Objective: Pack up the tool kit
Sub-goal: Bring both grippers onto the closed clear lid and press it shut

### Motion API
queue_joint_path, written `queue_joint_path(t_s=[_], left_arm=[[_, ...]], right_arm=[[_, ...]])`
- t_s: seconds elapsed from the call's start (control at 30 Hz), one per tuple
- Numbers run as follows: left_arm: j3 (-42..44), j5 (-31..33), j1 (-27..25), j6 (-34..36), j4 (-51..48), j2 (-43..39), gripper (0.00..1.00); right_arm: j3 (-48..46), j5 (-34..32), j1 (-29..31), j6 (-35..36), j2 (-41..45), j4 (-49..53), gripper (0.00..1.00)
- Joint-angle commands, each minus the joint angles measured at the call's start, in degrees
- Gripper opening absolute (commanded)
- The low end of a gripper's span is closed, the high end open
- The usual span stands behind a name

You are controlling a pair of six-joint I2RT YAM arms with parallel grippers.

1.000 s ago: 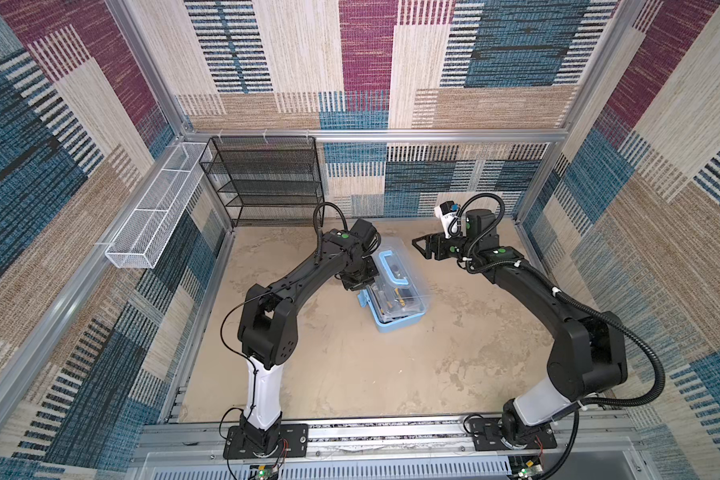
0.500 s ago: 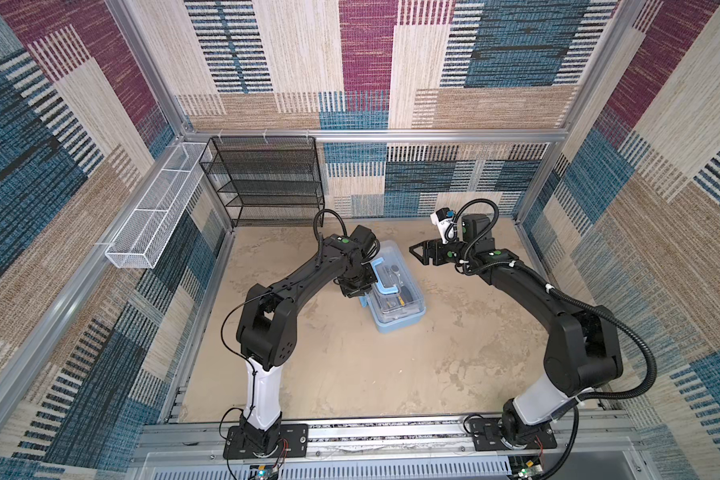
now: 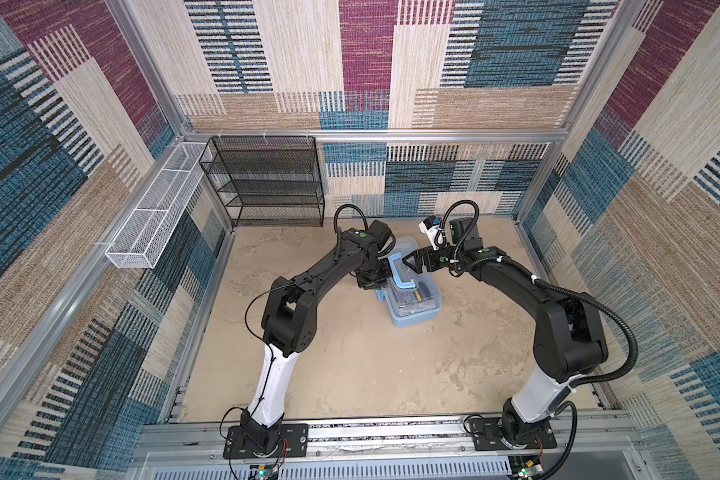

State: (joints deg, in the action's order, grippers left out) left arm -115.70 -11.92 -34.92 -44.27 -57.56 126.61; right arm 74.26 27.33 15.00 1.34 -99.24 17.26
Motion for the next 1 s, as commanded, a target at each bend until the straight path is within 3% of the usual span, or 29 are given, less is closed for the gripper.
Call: queue_joint_path(t_s=[0.0,0.27,0.53,0.73,0.97], left_arm=[[-3.1,-3.2,-0.6,3.1,2.0,2.1,0.17],[-2.2,-3.1,-0.8,6.4,2.1,0.5,0.21],[4.5,-2.3,-0.7,12.3,2.7,-4.3,0.36],[13.2,0.5,-0.8,17.2,6.7,-9.5,0.5],[28.8,1.8,-0.7,18.7,20.4,-17.7,0.68]], right_arm=[[1.0,-2.8,0.0,2.0,-0.8,1.8,1.0],[3.4,-6.7,0.8,3.6,-3.3,6.9,1.0],[3.2,-12.0,2.1,3.8,-4.1,9.8,0.95],[1.3,-13.2,3.0,3.4,-3.4,8.0,0.9],[-2.6,-13.9,3.3,5.0,-4.0,6.3,0.83]])
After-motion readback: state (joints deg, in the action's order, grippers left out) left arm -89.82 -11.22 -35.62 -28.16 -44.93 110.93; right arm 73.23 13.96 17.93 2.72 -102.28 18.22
